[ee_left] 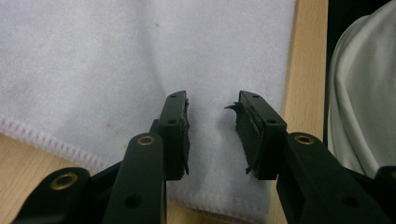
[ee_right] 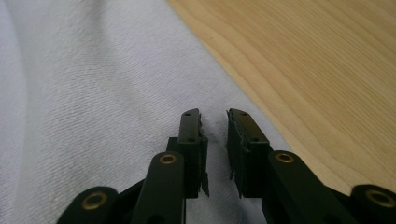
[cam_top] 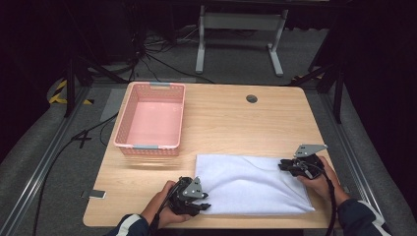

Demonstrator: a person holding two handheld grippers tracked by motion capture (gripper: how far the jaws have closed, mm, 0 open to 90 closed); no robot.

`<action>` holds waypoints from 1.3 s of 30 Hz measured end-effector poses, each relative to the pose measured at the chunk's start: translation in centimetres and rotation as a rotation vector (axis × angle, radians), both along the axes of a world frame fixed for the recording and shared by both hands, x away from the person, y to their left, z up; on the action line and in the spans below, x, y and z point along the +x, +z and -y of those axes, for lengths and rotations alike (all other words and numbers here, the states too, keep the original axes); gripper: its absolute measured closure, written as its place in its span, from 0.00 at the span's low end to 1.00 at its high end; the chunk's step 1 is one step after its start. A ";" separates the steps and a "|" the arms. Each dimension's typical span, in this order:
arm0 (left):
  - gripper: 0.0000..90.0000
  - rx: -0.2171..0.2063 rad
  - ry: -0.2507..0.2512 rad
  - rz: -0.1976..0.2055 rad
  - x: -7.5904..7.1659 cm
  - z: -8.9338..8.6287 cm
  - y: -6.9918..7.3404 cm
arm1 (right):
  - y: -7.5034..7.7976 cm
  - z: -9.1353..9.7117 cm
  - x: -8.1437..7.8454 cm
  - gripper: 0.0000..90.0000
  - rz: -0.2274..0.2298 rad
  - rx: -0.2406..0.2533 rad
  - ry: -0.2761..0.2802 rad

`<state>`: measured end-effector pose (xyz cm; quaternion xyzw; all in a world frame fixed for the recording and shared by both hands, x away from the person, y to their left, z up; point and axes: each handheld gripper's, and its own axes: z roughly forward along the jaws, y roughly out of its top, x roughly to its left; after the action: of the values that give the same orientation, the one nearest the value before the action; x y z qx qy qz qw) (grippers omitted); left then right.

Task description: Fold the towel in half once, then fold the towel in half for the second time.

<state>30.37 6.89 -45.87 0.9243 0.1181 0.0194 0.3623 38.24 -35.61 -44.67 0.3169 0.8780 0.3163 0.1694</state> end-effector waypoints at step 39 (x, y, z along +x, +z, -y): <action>0.07 0.019 0.401 -0.001 -1.4 -1.7 -1.5 | 1.8 -24.1 5.5 0.41 -0.110 -0.019 0.478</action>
<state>28.92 8.64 -47.41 0.8857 0.2996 0.0918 0.3425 43.73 -11.54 -42.88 0.1150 0.9389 0.3212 0.0447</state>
